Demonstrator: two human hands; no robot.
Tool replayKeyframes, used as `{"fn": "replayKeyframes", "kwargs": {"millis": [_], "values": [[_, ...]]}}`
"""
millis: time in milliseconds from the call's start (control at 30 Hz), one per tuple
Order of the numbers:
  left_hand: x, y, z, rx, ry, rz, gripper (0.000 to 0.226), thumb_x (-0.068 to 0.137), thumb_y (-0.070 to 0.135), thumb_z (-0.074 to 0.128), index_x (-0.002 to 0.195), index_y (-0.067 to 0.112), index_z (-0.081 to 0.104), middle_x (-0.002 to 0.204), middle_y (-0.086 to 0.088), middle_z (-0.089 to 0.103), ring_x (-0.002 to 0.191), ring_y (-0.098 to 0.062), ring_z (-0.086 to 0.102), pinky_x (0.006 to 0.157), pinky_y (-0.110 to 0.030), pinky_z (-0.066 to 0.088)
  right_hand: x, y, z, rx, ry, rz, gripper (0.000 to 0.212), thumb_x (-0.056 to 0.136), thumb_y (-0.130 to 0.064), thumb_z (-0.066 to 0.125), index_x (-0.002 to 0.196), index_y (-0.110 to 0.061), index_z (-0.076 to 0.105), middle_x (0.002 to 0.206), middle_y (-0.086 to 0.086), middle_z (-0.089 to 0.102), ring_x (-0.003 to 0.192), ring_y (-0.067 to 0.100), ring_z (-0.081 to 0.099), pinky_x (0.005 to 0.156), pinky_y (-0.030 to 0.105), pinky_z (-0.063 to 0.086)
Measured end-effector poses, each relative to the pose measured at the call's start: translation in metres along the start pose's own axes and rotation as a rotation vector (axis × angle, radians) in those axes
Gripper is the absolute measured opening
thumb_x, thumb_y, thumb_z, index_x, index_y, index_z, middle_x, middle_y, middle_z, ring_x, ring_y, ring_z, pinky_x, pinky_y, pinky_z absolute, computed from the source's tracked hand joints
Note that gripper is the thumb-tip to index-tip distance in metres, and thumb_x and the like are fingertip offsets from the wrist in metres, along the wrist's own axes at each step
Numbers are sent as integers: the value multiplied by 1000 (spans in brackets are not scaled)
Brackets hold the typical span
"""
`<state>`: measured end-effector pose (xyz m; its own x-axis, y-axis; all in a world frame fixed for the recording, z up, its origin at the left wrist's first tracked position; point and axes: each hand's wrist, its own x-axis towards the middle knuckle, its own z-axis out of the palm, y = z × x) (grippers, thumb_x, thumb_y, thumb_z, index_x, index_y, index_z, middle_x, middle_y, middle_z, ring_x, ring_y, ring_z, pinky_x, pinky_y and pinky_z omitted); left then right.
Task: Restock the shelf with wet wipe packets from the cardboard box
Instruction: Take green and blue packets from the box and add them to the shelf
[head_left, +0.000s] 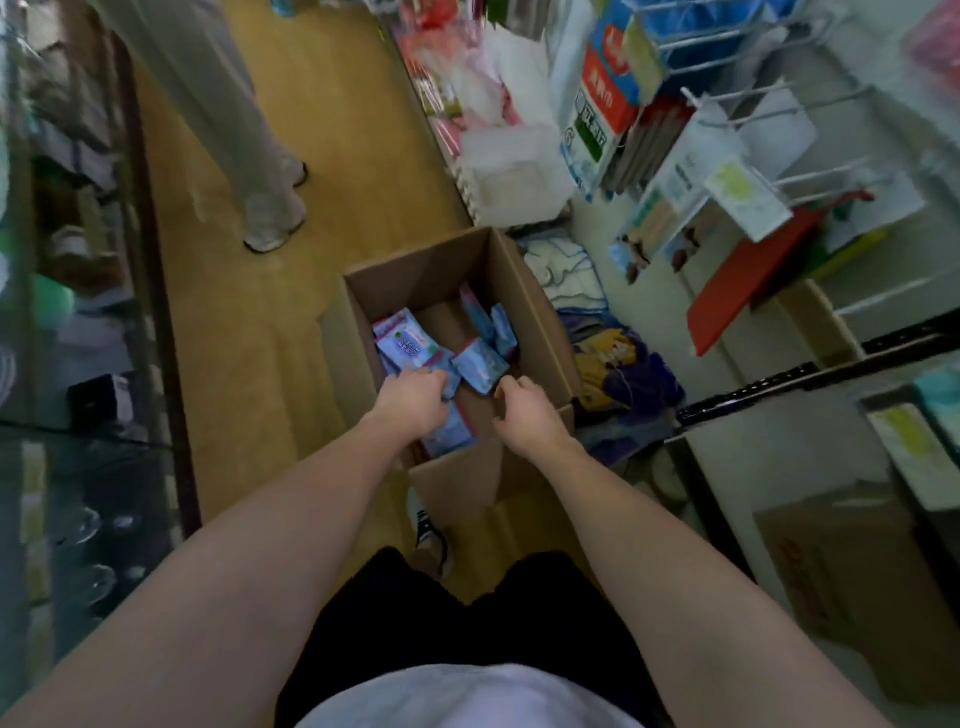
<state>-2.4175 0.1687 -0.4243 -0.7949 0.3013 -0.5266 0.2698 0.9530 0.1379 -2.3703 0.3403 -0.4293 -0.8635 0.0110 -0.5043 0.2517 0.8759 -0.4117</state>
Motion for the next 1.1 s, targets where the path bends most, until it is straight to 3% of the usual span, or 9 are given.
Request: {"fn": "replayKeyframes", "kwargs": {"millis": [200, 433, 600, 767, 900, 1100], "values": [[47, -35, 1, -33, -86, -3, 43, 90, 21, 51, 131, 9, 45, 133, -14, 49, 127, -32, 42, 101, -47, 38, 51, -19, 14, 24, -64, 67, 33, 91, -21, 62, 121, -11, 51, 124, 11, 48, 116, 30, 46, 96, 43, 46], [98, -53, 13, -60, -163, 9, 50, 89, 19, 55, 136, 8, 40, 133, -15, 47, 125, -34, 42, 98, -46, 39, 114, -12, 35, 16, -169, 137, 43, 93, -23, 62, 132, -11, 48, 131, 11, 46, 120, 30, 47, 98, 43, 46], [138, -60, 29, -70, -242, -42, 58, 89, 13, 54, 143, 11, 34, 138, -13, 42, 130, -33, 39, 100, -45, 38, 166, -1, 50, 36, -197, 138, 39, 92, -23, 62, 127, -11, 51, 132, 13, 48, 125, 32, 46, 100, 43, 45], [190, -69, 46, 146, -265, 71, 71, 91, 11, 56, 153, 15, 21, 150, -13, 33, 138, -32, 31, 110, -44, 31, 218, 20, 71, 47, -219, 191, 52, 91, -33, 64, 135, -11, 48, 137, 16, 47, 126, 35, 46, 102, 45, 45], [226, -78, 58, 312, -242, 191, 63, 96, 13, 48, 152, 14, 21, 155, -15, 24, 143, -36, 21, 114, -48, 24, 253, 36, 89, 40, -257, 208, 66, 92, -31, 63, 148, -9, 36, 146, 17, 40, 134, 35, 39, 109, 43, 38], [262, -87, 73, 363, -267, 164, 66, 95, 18, 52, 152, 22, 20, 156, -8, 21, 145, -31, 17, 114, -54, 17, 288, 46, 108, 22, -216, 244, 72, 88, -24, 72, 145, -4, 34, 152, 21, 32, 141, 38, 31, 114, 45, 32]]}}
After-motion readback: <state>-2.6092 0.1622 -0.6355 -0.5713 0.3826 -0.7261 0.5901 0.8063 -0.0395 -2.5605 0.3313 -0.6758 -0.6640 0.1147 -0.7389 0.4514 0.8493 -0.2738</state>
